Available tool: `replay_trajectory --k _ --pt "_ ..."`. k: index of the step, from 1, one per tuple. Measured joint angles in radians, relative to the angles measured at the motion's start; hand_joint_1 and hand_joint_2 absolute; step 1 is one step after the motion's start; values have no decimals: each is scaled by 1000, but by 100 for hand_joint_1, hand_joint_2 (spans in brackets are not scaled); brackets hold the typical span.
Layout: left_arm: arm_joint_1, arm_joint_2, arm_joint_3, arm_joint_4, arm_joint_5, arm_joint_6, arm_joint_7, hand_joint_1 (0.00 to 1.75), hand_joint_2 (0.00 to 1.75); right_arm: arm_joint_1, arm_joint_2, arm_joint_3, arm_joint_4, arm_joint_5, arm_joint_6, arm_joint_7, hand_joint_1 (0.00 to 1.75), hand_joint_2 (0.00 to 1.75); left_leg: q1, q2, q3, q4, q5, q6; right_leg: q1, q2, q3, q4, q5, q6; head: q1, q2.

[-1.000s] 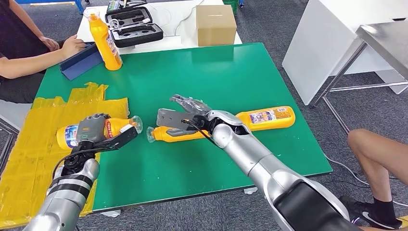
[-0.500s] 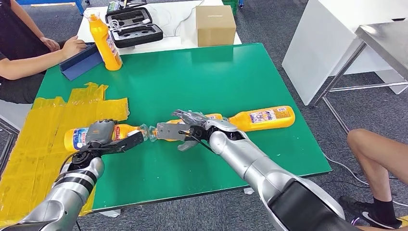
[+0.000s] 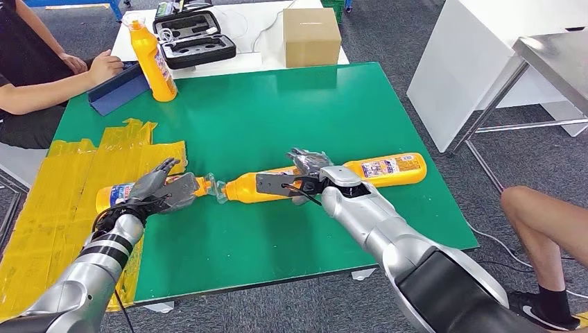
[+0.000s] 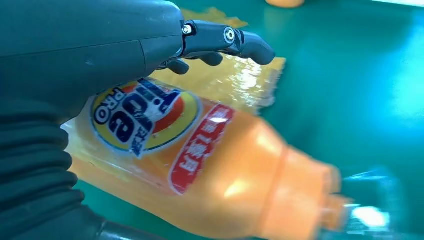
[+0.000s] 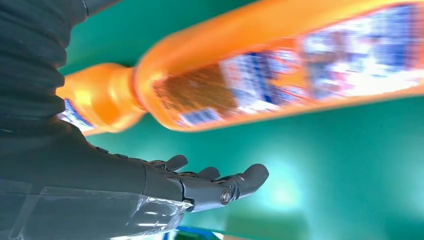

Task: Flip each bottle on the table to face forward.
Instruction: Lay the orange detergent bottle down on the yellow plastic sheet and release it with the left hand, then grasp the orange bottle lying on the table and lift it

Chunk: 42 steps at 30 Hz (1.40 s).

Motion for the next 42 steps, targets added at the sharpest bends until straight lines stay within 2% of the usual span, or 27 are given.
replay_trajectory --k 7,12,20,23,28,34,38,42 --pt "10 -10 24 -35 77 -38 -27 0 0 2 -19 -14 42 22 1 3 0 175 0 0 0 0 0 0 0 0 -1 0 0 0 0 0" --pt "38 -25 39 -92 238 -117 -76 0 0 24 -27 -24 62 44 14 11 0 175 0 0 -1 0 0 0 0 0 -1 0 0 0 0 0" --pt "77 -51 22 -197 357 -165 -79 0 0 63 -29 -44 90 77 5 27 0 175 0 0 -1 0 0 0 0 0 -1 0 0 0 0 0" --pt "89 -60 -13 -234 409 -182 -72 0 0 83 -28 -51 101 109 -49 54 0 175 0 0 0 0 0 0 0 0 0 0 -1 0 0 0" --pt "119 -65 -87 -300 479 -190 -57 0 0 103 -25 -72 113 201 -194 116 0 175 0 0 0 0 0 0 0 0 0 0 0 0 0 0" --pt "141 -64 -129 -343 508 -190 -51 0 0 104 -29 -98 121 254 -261 151 0 175 0 0 -1 0 0 0 0 0 0 0 0 1 0 0" --pt "148 -64 -147 -357 530 -189 -45 0 0 104 -30 -142 123 276 -273 138 0 175 0 0 -1 0 0 0 0 0 -1 0 1 1 0 0" --pt "157 -64 -156 -366 551 -186 -43 0 0 104 -21 -198 122 277 -253 75 0 0 0 0 -1 0 0 0 0 0 -1 0 1 1 0 0"
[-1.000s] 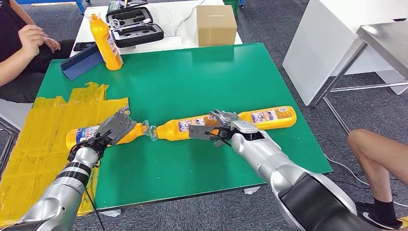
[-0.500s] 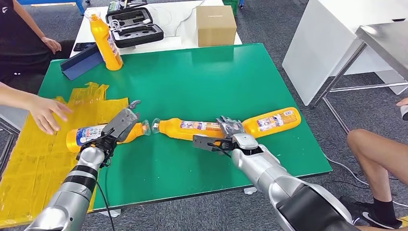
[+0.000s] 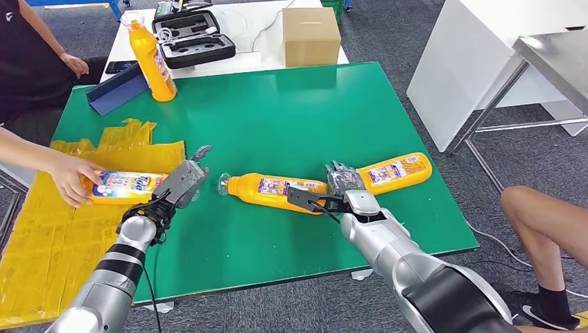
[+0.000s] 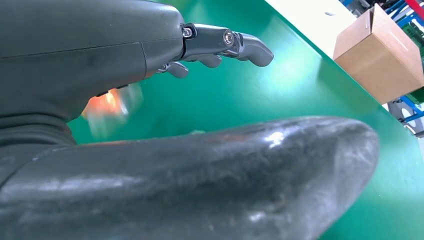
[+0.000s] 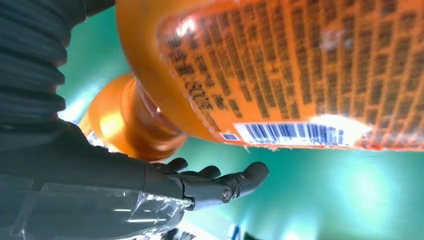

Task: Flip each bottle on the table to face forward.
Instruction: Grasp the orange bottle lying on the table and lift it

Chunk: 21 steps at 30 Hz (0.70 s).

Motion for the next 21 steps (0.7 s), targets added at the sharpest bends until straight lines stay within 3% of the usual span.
replay_trajectory --k 8,12,14,18,21 --pt "21 1 -1 -22 23 0 1 0 0 -1 31 -67 -10 2 31 -70 0 0 0 0 -1 0 0 0 0 0 -1 0 -1 0 0 0" --pt "28 2 -1 -30 30 1 1 0 0 -1 43 -78 -15 9 69 -111 0 175 0 0 -1 0 0 0 0 0 -1 0 0 0 0 0" --pt "32 4 -1 -34 35 2 1 0 0 -2 51 -81 -19 10 98 -138 0 175 0 0 -1 0 0 0 0 0 -1 0 0 0 0 0" --pt "38 12 0 -38 43 7 1 0 0 -10 65 -81 -25 14 167 -172 0 0 0 0 -1 0 0 0 0 0 -1 0 0 0 0 0" --pt "41 18 0 -38 48 11 0 0 0 -23 74 -80 -27 15 203 -180 0 0 0 0 -1 0 0 0 0 0 -1 0 0 0 0 0"
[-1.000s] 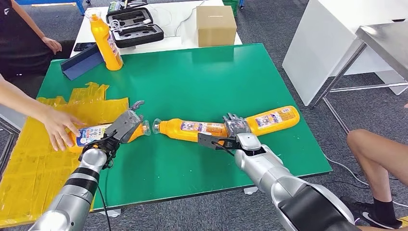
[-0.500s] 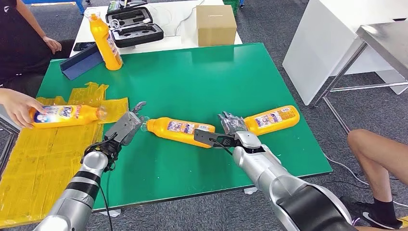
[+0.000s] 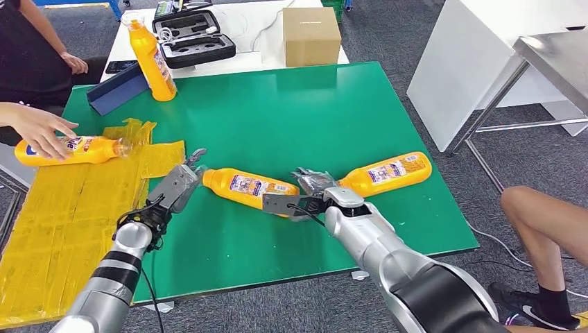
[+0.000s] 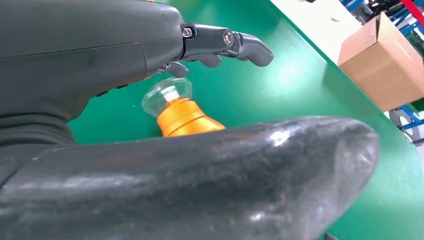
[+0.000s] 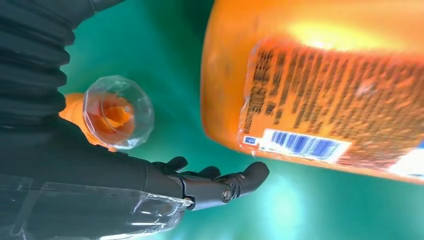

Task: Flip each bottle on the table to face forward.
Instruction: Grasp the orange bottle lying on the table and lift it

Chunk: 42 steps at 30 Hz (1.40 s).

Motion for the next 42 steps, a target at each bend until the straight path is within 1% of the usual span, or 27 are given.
replay_trajectory --k 7,11,14,17,24,31,34,38,42 --pt "9 8 2 0 3 2 0 0 0 -13 14 1 -12 -2 21 -7 0 0 0 0 0 0 0 0 0 0 0 0 0 0 0 0" --pt "11 10 3 0 3 3 -1 0 0 -13 17 2 -24 -12 29 -26 0 175 0 0 0 0 0 0 0 0 0 0 0 0 0 0" --pt "11 10 4 0 3 4 -1 0 0 -15 18 6 -41 -32 37 -40 0 175 0 0 0 0 0 0 0 0 0 0 0 0 0 0" --pt "13 11 6 0 3 4 -1 0 0 -20 18 11 -62 -57 33 -30 0 175 0 0 0 0 0 0 0 0 0 0 0 0 0 0" --pt "7 5 10 0 3 -5 -10 0 0 -26 28 12 -72 -117 -3 53 0 175 0 0 0 0 0 0 0 0 -1 0 0 0 0 0" --pt "-44 -36 -18 9 14 -35 -26 0 0 -44 52 -2 -23 -140 -5 157 0 175 0 0 -1 0 0 0 -1 0 -1 0 0 0 0 0" --pt "-58 -48 -30 15 19 -36 -28 0 0 -48 57 -9 -4 -140 -1 170 0 175 0 0 -1 0 0 0 -1 0 -1 0 0 0 0 0" --pt "-64 -54 -38 20 21 -37 -31 0 0 -49 60 -13 11 -139 -1 174 0 175 0 0 -1 0 0 0 0 0 -1 0 0 0 0 0" --pt "-70 -60 -48 25 38 -48 -46 0 0 -50 62 -18 28 -135 11 206 0 175 0 0 -1 0 0 0 0 0 -1 0 0 0 0 0"
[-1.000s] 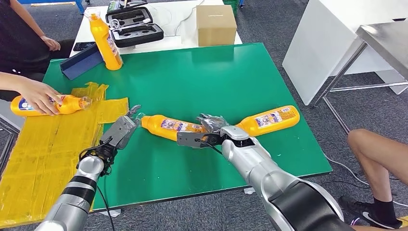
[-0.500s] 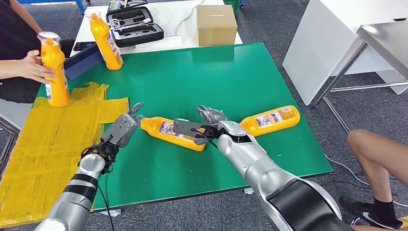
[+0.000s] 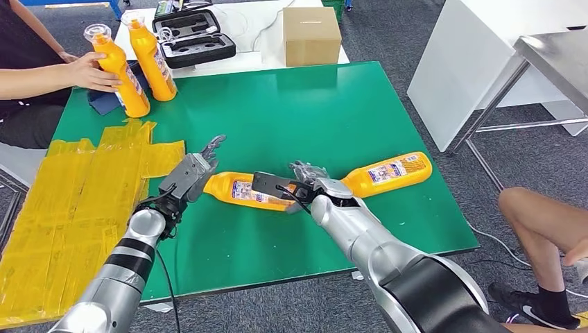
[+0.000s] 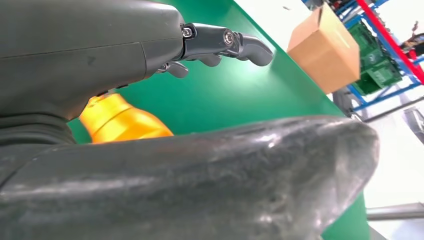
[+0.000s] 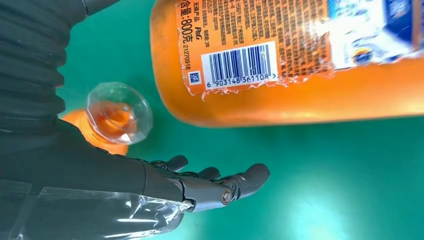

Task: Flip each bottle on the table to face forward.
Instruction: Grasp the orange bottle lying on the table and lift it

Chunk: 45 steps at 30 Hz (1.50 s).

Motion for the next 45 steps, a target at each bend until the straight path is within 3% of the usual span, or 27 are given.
replay_trajectory --k 25,29,33,37,41,43,45 --pt "-10 -26 -90 45 95 -10 -49 0 0 9 -8 -27 71 100 37 103 0 175 0 0 0 0 0 0 0 0 0 0 0 0 0 0" --pt "-7 -25 -93 45 97 1 -49 0 0 8 -8 -23 73 122 28 107 0 0 0 0 -1 0 0 0 0 0 0 0 0 0 0 0" --pt "43 -13 -76 20 108 49 -44 0 0 -33 -7 10 66 210 12 90 0 0 0 1 -1 0 0 0 0 1 0 1 1 0 0 0" --pt "179 15 -6 -76 112 70 -45 0 0 -159 -13 55 5 241 36 -10 0 175 -1 7 -2 0 0 0 0 7 -4 1 1 0 0 0" --pt "323 26 84 -194 98 54 -56 0 0 -290 -78 84 -154 163 190 -110 0 175 0 4 -2 0 0 0 0 5 -4 1 -1 -1 0 0" --pt "377 27 122 -246 91 51 -57 0 0 -307 -142 106 -264 96 262 -141 0 175 0 1 -2 0 0 0 0 2 -4 0 -1 0 0 0" --pt "421 28 156 -295 85 49 -56 0 0 -291 -228 130 -392 27 273 -152 0 175 0 -3 -3 0 -1 0 0 -2 -3 -1 -2 1 0 0"
